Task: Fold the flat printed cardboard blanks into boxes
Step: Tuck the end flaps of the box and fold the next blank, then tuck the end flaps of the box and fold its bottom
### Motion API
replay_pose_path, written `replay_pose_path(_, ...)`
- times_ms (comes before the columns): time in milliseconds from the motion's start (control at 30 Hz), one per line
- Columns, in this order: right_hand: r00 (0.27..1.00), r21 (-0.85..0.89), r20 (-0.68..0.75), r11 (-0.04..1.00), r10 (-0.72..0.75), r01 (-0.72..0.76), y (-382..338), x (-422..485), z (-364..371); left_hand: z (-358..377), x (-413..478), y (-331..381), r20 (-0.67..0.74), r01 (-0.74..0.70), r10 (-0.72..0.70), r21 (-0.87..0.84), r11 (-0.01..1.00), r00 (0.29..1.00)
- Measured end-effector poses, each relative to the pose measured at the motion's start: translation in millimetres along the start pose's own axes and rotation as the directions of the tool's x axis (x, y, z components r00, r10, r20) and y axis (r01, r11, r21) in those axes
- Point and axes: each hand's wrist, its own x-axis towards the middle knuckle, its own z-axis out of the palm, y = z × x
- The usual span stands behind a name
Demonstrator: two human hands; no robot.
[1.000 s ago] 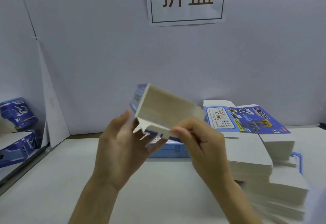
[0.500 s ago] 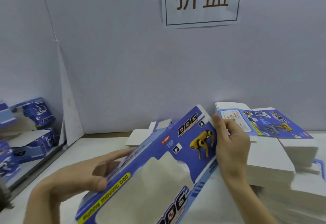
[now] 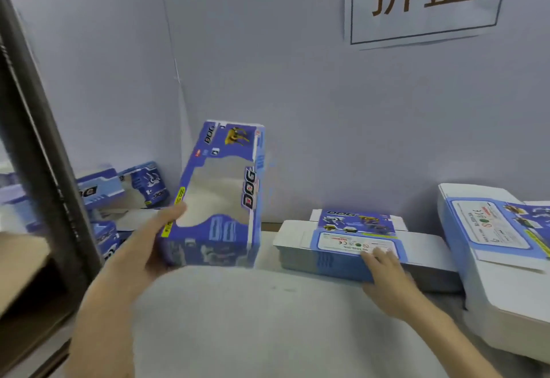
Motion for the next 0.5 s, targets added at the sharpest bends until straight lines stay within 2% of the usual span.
replay_pose_path(67,0.998,-0.115,0.065,0.993,0.0,0.007,-1.3,-0.1,4.4,-3.6,11.5,24.1,-0.136,-0.193,0.168,-0.194,0.962,0.976)
replay_pose_path(133,0.997,-0.12,0.08,0.993,-0.005,0.014,-0.7,-0.8,1.9,-6.3,27.9,51.2,-0.343,-0.364,0.238,-0.373,0.853,0.909)
replay_pose_path(233,0.995,-0.15,0.095,0.988,-0.024,0.038,3.0,1.5,3.5,-10.0,48.2,69.5,-0.356,-0.435,0.269,-0.559,0.706,0.895)
replay_pose_path(300,0.996,-0.189,0.082,0.98,-0.039,0.054,4.6,3.2,4.8,-6.6,58.8,69.3,-0.276,-0.37,0.254,-0.564,0.738,0.927)
replay_pose_path(400,0.998,-0.273,-0.058,0.962,-0.037,0.02,1.0,1.9,7.5,16.8,59.0,41.8,-0.095,-0.198,0.178,-0.286,0.937,0.98)
replay_pose_path(467,0.981,-0.361,-0.185,0.933,-0.061,-0.01,-2.9,1.7,7.7,41.1,55.9,7.5,0.064,-0.105,0.107,-0.036,0.994,0.992)
replay_pose_path(500,0.973,-0.393,-0.218,0.92,-0.079,-0.014,-3.6,2.9,8.0,54.5,54.0,-10.3,0.125,-0.104,0.087,0.133,0.986,0.988)
